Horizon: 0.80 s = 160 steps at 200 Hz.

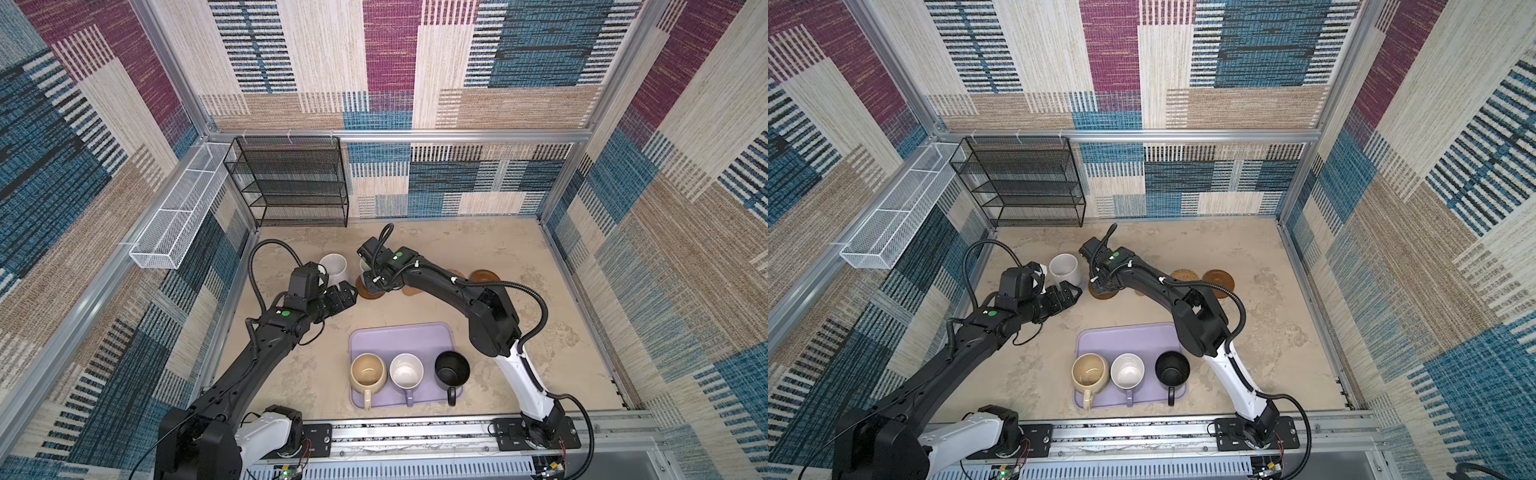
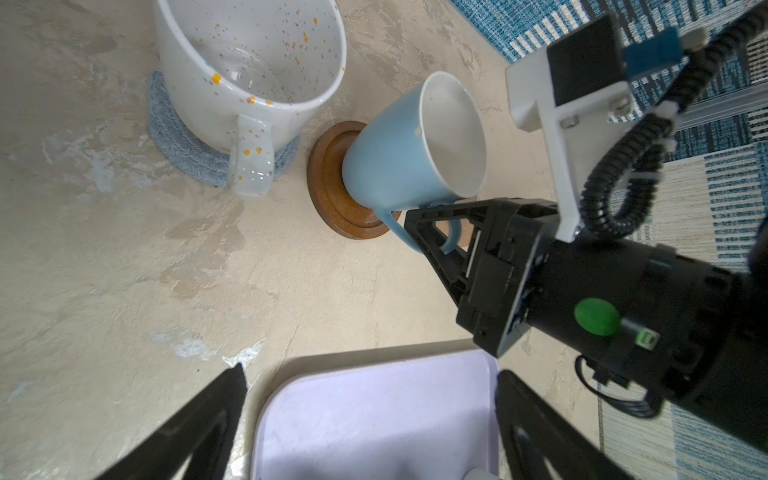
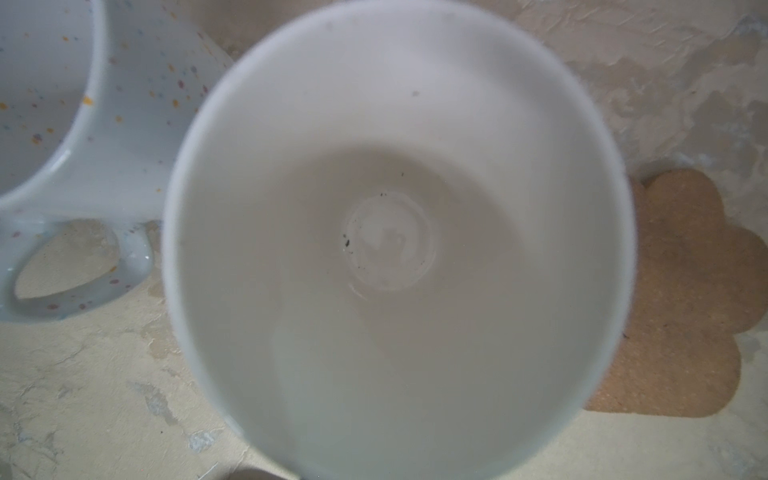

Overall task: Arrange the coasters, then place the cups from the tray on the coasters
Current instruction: 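Carry the light blue mug with right gripper onto the round brown wooden coaster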

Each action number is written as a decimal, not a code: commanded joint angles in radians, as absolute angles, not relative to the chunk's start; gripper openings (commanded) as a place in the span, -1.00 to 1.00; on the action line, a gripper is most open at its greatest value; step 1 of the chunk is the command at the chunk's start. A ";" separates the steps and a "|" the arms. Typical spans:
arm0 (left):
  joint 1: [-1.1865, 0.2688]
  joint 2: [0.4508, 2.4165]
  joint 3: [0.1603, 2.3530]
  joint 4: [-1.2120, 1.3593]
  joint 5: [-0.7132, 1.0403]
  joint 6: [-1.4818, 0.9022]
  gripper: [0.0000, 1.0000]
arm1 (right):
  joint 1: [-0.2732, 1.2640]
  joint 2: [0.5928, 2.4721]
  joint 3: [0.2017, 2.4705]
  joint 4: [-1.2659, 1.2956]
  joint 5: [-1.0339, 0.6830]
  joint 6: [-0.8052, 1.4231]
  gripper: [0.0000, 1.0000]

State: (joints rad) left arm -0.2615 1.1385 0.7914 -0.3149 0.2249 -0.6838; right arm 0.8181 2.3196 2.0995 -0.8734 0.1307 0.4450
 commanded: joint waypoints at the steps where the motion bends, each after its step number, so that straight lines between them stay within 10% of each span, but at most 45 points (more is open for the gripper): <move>1: -0.260 1.136 0.786 -0.279 0.231 -0.693 0.92 | 0.819 2.321 2.108 -0.864 0.120 0.451 -0.65; 160: -0.260 1.088 0.778 -0.320 0.242 -0.682 0.95 | 0.838 2.243 2.000 -0.751 0.019 0.469 -0.31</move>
